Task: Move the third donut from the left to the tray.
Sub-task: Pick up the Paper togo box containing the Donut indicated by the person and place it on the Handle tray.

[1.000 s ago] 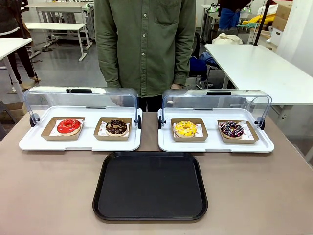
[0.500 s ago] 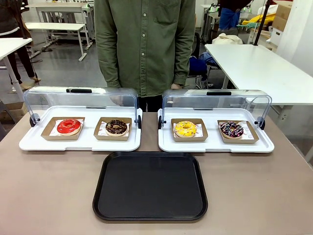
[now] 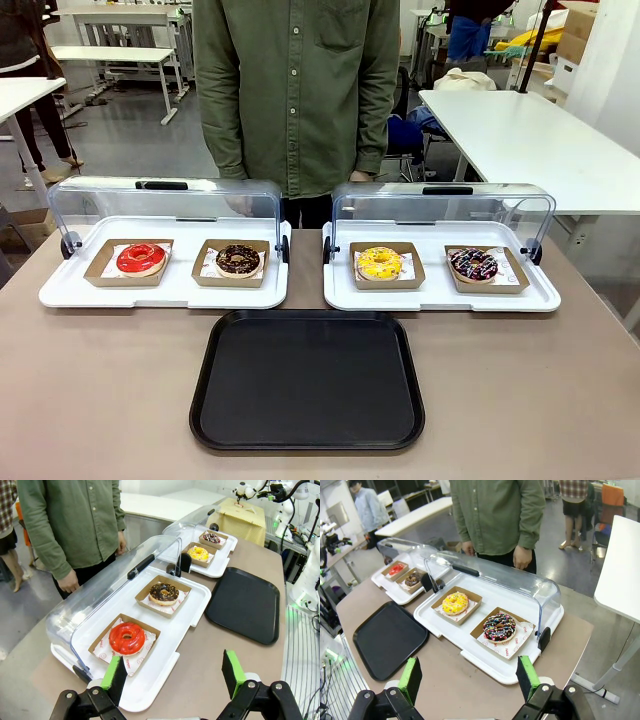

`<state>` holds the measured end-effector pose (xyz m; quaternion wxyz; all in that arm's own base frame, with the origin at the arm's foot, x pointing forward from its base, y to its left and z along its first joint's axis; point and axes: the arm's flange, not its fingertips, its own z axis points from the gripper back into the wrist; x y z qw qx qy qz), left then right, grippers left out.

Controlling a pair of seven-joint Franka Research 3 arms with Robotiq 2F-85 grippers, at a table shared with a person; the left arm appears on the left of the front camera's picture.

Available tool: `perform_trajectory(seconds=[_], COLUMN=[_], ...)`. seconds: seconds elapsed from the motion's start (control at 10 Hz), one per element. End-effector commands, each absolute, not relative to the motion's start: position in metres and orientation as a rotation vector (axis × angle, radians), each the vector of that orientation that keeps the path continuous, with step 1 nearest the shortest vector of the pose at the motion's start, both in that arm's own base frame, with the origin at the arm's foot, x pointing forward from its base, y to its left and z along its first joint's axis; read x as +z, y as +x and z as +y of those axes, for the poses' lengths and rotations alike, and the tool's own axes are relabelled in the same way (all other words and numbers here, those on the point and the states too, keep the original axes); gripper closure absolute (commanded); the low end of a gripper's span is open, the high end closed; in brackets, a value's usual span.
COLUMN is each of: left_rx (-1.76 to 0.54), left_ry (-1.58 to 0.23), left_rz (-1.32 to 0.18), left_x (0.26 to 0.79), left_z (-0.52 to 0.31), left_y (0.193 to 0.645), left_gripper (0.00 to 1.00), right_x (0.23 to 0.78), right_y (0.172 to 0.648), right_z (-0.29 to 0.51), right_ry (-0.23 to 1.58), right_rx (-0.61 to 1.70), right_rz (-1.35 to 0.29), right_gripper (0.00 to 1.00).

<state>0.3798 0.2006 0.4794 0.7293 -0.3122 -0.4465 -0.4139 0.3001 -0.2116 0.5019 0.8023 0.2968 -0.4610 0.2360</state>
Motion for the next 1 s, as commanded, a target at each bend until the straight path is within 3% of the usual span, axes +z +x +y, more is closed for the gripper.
perform_trajectory(seconds=[0.0,0.9], left_rx=[-0.922,-0.922], left_ry=[-0.696,-0.696], left_rz=[-0.985,-0.985], left_x=[0.4792,0.4792], left_z=[0.2006,0.2006], left_y=[0.3789,0.3789], left_gripper=[0.00,0.00], right_x=[0.5032,0.5032], right_y=[0.3035,0.3035], right_z=[-0.2119,-0.2119], right_ry=[0.636,0.636], right_rx=[0.519,0.519], right_rz=[-1.024,-1.024], right_gripper=[0.00,0.00])
